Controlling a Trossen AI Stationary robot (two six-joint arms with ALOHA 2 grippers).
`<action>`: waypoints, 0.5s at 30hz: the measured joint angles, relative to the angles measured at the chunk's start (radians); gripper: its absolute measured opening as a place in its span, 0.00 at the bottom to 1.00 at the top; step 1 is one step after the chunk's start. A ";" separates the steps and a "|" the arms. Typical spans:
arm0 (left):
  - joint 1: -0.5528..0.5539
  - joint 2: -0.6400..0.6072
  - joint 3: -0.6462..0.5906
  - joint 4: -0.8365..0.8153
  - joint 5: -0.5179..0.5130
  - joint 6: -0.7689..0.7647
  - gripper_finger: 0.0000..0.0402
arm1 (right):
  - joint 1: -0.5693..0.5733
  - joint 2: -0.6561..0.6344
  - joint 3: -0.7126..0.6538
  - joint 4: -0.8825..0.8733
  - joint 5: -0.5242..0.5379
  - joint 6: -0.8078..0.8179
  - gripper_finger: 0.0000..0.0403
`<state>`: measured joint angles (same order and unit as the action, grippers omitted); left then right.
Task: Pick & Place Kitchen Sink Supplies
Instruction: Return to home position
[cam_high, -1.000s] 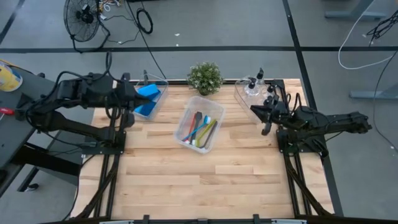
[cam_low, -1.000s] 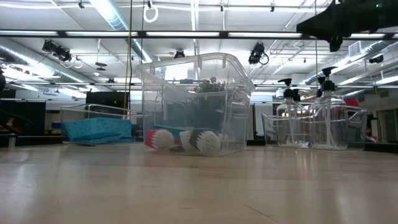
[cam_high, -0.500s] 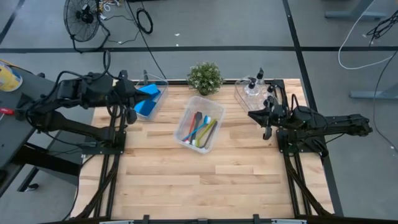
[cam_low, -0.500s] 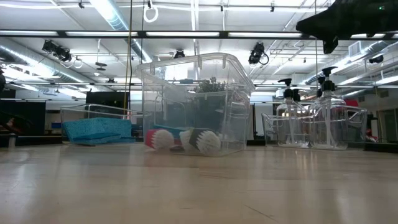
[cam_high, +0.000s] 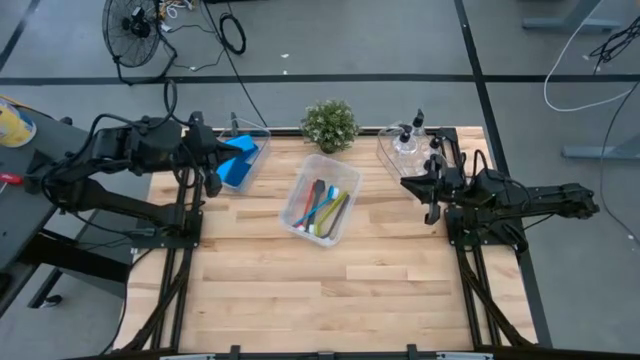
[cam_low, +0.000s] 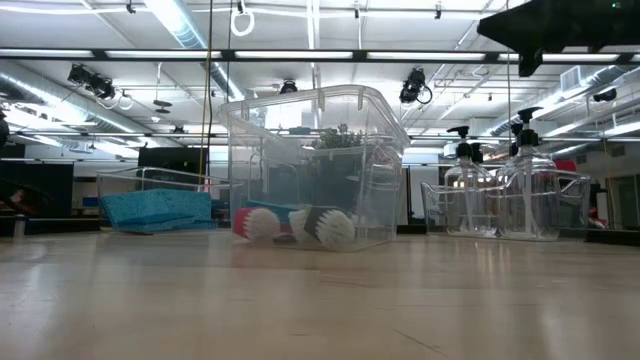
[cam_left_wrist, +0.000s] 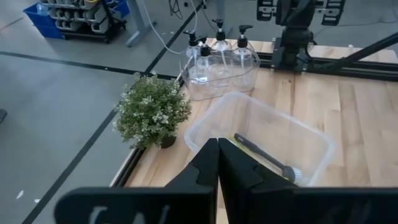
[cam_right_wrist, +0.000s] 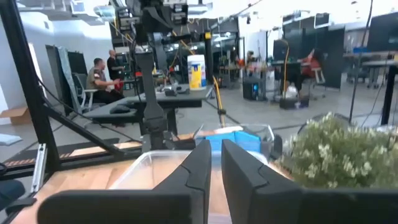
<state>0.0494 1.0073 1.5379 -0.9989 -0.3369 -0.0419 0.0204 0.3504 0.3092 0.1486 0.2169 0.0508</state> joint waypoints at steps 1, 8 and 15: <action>0.000 0.000 0.000 0.000 0.000 0.000 0.04 | 0.000 0.000 0.000 0.009 0.000 -0.010 0.11; 0.000 0.000 0.000 0.000 0.000 0.001 0.04 | 0.000 0.001 0.000 0.013 0.000 -0.037 0.11; 0.000 0.000 0.000 0.000 0.000 0.001 0.04 | 0.000 0.001 0.000 0.009 0.000 -0.002 0.11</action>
<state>0.0494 1.0077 1.5379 -0.9989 -0.3367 -0.0407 0.0204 0.3515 0.3091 0.1577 0.2169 0.0486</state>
